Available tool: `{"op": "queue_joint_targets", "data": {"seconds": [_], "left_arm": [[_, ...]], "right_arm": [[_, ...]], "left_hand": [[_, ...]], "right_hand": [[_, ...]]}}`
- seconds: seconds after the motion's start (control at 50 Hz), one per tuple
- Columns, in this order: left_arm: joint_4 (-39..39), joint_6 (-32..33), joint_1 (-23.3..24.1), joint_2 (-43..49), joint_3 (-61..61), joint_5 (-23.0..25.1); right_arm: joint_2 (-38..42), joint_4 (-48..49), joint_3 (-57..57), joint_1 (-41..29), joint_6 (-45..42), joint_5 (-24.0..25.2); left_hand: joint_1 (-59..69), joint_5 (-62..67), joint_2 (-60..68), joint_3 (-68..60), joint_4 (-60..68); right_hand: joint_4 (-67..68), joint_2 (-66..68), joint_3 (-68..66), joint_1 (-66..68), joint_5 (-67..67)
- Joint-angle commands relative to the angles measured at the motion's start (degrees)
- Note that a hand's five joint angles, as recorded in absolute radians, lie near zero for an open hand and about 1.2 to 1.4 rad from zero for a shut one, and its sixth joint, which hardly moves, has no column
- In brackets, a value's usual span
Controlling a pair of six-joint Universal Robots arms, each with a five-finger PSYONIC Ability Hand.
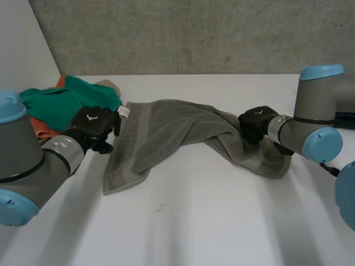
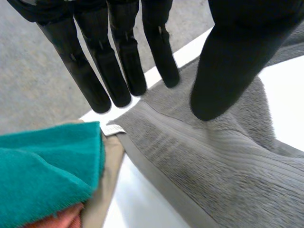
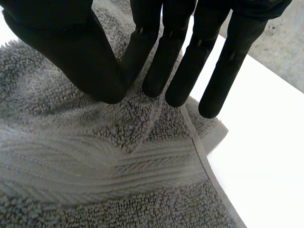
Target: Fold the laundry.
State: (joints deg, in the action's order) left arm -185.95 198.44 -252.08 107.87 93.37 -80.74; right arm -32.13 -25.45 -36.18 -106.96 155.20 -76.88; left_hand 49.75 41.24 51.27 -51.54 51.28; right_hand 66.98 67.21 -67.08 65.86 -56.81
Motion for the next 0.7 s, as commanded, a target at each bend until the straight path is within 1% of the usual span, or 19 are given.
{"op": "queue_joint_targets", "data": {"seconds": [0.02,0.1,0.2,0.26,0.32,0.34,0.36,0.48,0.52,0.56,0.58,0.6,0.64,0.7], "left_arm": [[4.5,-2.0,1.2,1.3,0.1,-1.1],[4.9,-3.0,1.4,3.1,0.0,-1.5],[4.6,-3.1,1.4,6.7,-0.8,-2.4],[4.0,-2.8,1.5,8.9,-1.8,-2.8],[3.8,-2.4,1.6,10.6,-2.6,-2.6],[3.7,-2.0,1.6,11.7,-3.1,-2.6],[3.7,-1.7,1.7,12.1,-3.4,-2.8],[3.8,1.3,1.9,15.2,-6.0,-2.8],[3.9,2.3,1.8,16.4,-7.2,-3.0],[4.0,2.6,1.8,16.8,-7.8,-3.1],[4.2,3.0,1.9,16.8,-8.3,-3.2],[4.2,3.1,1.9,16.6,-8.5,-3.3],[4.3,3.0,1.9,15.9,-8.9,-3.6],[3.9,2.3,2.1,12.9,-8.8,-4.7]], "right_arm": [[-3.5,5.9,-6.5,-0.4,-0.1,0.7],[-4.9,7.2,-8.5,-0.4,-0.7,0.3],[-6.9,7.9,-10.8,-0.2,-0.7,0.1],[-7.9,8.4,-12.1,-0.1,-0.7,0.1],[-9.4,9.5,-14.4,0.1,-0.6,0.1],[-10.3,10.2,-15.8,0.2,-0.6,0.2],[-10.8,10.5,-16.5,0.2,-0.6,0.3],[-13.7,13.1,-22.0,0.5,-0.9,0.6],[-14.9,14.3,-24.3,0.6,-1.1,0.8],[-15.7,15.0,-25.6,0.7,-1.4,0.9],[-16.4,16.0,-26.8,0.9,-1.5,0.9],[-16.7,16.4,-27.4,1.0,-1.5,0.8],[-17.5,17.4,-28.4,1.1,-1.5,0.7],[-19.0,18.3,-30.5,1.5,-1.0,0.8]], "left_hand": [[-11.1,-12.6,-12.6,12.9,-12.6],[-13.1,-14.6,-14.7,14.9,-14.7],[-19.2,-20.7,-20.7,21.0,-20.7],[-20.2,-21.7,-21.7,22.0,-21.7],[-19.9,-21.3,-21.4,21.7,-21.4],[-19.7,-21.2,-21.2,21.5,-21.2],[-19.7,-21.2,-21.2,21.5,-21.2],[-16.3,-17.8,-17.8,18.1,-17.9],[-11.8,-13.3,-13.3,13.6,-13.3],[-1.3,-2.7,-2.8,3.0,-2.8],[19.5,18.0,17.9,-17.7,17.9],[30.1,28.7,28.6,-28.4,28.6],[30.2,28.8,28.7,-28.5,28.7],[30.2,28.8,28.7,-28.5,28.7]], "right_hand": [[13.0,12.8,-12.9,14.1,-13.2],[13.0,12.8,-12.9,14.1,-13.2],[13.0,12.8,-12.9,14.1,-13.2],[13.0,12.8,-12.9,14.1,-13.2],[5.6,5.4,-5.5,6.7,-5.8],[-3.2,-3.5,3.3,-2.1,3.1],[-6.3,-6.5,6.4,-5.2,6.1],[-6.9,-7.1,7.0,-5.7,6.7],[-6.8,-7.1,7.0,-5.7,6.7],[-6.8,-7.1,7.0,-5.7,6.7],[-7.0,-7.2,7.1,-5.9,6.8],[-7.4,-7.6,7.5,-6.2,7.2],[-8.5,-8.8,8.6,-7.4,8.4],[-25.1,-25.3,25.2,-24.0,24.9]]}}
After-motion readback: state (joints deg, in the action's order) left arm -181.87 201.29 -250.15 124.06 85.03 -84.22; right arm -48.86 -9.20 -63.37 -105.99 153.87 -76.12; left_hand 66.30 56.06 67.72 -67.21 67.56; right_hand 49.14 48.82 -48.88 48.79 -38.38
